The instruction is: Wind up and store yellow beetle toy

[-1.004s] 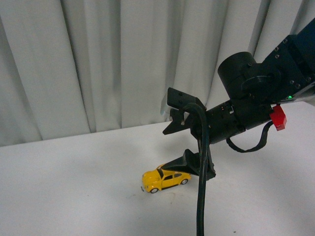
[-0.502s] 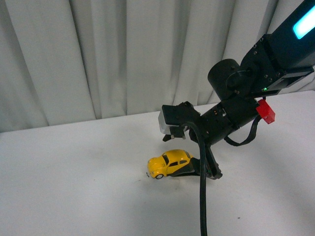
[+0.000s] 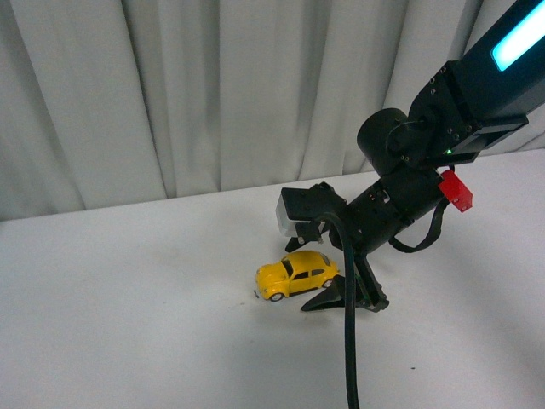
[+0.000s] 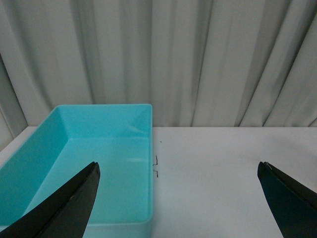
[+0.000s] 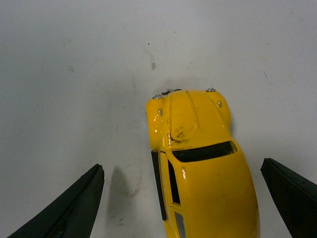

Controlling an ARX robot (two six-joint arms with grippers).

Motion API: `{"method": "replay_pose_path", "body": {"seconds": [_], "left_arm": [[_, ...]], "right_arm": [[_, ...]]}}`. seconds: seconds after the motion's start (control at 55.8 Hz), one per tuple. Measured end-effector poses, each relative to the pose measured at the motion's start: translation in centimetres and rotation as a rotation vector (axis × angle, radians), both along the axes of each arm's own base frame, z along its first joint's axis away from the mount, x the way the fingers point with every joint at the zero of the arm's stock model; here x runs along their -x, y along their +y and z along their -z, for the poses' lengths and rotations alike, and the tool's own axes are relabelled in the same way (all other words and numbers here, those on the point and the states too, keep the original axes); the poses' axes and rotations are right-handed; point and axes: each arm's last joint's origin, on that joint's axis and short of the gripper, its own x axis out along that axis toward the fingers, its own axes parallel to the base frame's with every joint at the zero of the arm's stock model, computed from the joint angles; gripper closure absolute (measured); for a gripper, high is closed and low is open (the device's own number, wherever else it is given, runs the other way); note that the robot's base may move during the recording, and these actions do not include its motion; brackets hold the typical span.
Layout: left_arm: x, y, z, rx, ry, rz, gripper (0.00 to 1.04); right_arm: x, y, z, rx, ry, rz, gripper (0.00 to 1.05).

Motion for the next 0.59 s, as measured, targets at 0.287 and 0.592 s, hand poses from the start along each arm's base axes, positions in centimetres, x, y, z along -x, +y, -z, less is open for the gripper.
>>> {"method": "replay_pose_path", "body": {"seconds": [0.287, 0.592], "left_arm": [[0.0, 0.0, 0.0, 0.0, 0.0, 0.0, 0.07], [0.0, 0.0, 0.0, 0.0, 0.0, 0.0, 0.07]], "right_arm": [[-0.19, 0.0, -0.42, -0.005, 0.01, -0.007, 0.4], [-0.24, -0.01, -0.66, -0.012, 0.017, -0.017, 0.7]]}}
